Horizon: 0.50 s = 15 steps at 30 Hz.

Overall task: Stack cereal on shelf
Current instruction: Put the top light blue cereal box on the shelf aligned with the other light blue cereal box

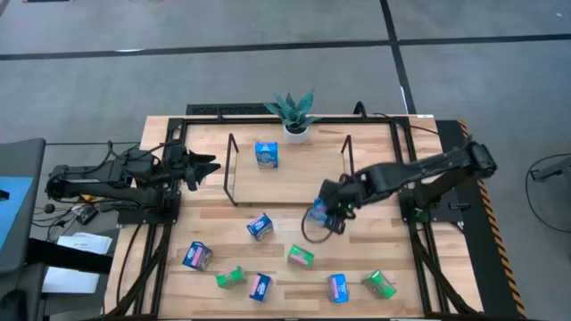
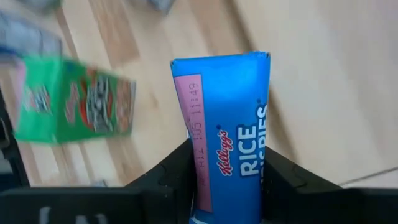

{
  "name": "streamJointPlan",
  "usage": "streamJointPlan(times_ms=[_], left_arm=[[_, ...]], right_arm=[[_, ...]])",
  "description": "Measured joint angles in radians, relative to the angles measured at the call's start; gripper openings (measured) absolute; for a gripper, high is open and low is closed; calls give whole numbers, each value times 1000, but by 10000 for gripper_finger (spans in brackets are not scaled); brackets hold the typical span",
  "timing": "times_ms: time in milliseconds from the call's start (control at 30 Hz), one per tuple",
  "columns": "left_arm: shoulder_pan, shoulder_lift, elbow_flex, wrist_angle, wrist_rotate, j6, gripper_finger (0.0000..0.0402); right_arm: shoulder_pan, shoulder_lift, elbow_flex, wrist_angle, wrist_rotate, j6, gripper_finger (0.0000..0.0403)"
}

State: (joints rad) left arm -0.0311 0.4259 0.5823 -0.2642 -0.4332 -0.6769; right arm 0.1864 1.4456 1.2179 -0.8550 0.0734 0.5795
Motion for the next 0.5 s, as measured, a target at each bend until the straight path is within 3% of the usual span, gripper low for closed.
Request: streamJointPlan(times_ms=[300, 500], left_arm=[[0, 0, 0, 0, 0, -6, 300], [0, 0, 0, 0, -1, -18, 300]], right_arm=[[-155, -26, 120, 28, 2, -217, 137], [-220, 95, 279, 61, 5, -375, 146]])
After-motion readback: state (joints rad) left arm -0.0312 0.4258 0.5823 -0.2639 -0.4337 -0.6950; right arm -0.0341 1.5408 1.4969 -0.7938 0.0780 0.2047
